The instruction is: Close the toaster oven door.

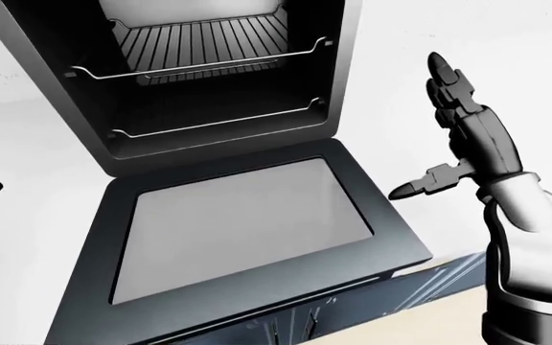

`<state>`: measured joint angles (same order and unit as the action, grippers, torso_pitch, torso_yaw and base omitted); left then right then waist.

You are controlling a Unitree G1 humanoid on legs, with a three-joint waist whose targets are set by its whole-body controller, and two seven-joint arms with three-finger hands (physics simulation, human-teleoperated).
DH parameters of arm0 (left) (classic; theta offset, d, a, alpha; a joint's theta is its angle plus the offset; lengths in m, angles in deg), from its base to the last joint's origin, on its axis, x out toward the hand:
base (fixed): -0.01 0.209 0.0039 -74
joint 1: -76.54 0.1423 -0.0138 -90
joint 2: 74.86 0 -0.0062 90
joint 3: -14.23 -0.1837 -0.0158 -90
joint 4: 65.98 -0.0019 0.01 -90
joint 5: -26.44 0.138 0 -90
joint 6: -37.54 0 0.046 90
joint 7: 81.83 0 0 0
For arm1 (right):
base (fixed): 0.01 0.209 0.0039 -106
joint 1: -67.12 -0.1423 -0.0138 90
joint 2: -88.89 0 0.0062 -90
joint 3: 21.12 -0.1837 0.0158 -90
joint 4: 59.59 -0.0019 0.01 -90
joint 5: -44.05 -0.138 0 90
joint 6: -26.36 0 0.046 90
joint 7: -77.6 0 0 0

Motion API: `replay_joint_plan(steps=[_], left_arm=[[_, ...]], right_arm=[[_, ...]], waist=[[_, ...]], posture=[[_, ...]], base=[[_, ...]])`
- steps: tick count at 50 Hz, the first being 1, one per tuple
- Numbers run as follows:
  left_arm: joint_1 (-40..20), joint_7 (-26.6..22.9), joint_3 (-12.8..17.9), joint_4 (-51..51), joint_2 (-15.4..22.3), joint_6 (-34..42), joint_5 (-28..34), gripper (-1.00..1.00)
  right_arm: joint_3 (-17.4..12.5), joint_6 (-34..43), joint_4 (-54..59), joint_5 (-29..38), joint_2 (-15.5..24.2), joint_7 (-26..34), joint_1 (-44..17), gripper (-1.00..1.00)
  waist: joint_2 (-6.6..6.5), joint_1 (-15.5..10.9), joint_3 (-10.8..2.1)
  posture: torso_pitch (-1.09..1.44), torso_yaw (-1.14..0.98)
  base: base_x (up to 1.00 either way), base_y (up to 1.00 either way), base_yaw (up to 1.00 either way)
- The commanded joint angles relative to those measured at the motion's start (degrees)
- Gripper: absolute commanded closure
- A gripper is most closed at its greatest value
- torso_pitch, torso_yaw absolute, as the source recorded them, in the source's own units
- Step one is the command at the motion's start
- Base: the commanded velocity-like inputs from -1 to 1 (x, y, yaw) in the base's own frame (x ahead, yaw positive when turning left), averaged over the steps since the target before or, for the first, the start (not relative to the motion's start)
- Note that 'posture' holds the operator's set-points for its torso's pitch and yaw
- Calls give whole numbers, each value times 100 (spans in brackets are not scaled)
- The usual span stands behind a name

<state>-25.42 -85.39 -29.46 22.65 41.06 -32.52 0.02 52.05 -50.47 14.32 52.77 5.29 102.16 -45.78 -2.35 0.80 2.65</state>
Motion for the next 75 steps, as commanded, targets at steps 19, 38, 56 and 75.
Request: replay_joint_plan(steps=[19,38,56,75], left_arm=[[-81,1,109,227,152,-156,-21,-100],[-75,-16,133,229,161,-145,-25,-100],[-73,-9,148,241,180,-126,-43,-100],[-61,-18,164,205,191,-153,-37,-100]], right_arm=[[-140,-817,233,234,206,53,-52,-100],[-157,-1040,256,329,119,190,96,-100],[-42,-1256,215,461,-143,200,380,-100],[210,-1262,-260,417,-633,498,923,-100]], waist=[[-19,0,-114],[-27,4,-150],[-39,13,-168],[-34,39,-195]], posture=[[0,0],[0,0],[0,0],[0,0]], base=[[0,0,0],[0,0,0],[0,0,0],[0,0,0]])
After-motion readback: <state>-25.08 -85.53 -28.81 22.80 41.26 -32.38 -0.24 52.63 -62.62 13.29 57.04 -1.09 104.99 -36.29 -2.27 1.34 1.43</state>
